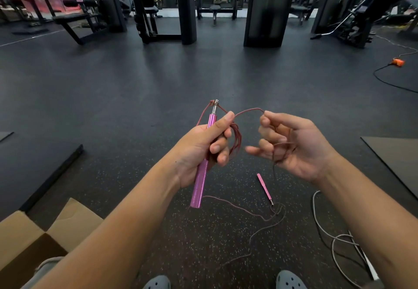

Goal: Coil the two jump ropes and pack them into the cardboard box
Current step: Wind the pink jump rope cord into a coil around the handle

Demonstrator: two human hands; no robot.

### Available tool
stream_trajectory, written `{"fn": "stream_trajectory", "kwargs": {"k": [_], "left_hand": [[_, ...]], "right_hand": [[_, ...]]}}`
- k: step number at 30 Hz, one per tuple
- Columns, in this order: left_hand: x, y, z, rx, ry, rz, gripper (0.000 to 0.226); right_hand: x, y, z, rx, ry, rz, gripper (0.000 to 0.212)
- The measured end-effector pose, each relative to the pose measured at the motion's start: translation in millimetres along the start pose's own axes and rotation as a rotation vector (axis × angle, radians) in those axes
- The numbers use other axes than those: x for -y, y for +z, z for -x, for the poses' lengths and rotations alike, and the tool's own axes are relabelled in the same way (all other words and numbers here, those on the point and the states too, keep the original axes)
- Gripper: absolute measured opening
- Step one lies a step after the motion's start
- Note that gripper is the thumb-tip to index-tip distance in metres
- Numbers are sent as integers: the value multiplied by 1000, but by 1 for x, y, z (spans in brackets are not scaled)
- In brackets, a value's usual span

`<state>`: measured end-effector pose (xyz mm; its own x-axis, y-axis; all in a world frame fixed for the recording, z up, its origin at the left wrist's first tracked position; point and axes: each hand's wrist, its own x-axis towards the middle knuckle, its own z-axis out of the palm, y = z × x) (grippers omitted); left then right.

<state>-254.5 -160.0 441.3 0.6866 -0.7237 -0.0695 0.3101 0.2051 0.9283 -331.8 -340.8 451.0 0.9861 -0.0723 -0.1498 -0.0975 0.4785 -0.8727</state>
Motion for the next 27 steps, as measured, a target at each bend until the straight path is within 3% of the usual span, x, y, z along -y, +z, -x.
{"fn": "stream_trajectory", "kwargs": {"k": [8,13,16,20,24,27], "left_hand": [[-3,-10,-2,69,-2,246,28],[-6,-5,-1,135,13,504,18],[-7,4,-3,26,87,614,17],[0,8,-9,-20,191,532,34],[10,4,-12,-153,357,0,29],[13,6,-11,-174,364,-350,27]], "right_hand": [[5,-19,0,179,25,229,34],[-13,-23,-11,-72,-302,1075,32],[-28,-15,-15,-50,-273,1331,31],[-46,8,-15,80,-234,1244,29],[-45,15,-11,185,-88,922,29],[-44,19,-8,183,36,683,38]]}}
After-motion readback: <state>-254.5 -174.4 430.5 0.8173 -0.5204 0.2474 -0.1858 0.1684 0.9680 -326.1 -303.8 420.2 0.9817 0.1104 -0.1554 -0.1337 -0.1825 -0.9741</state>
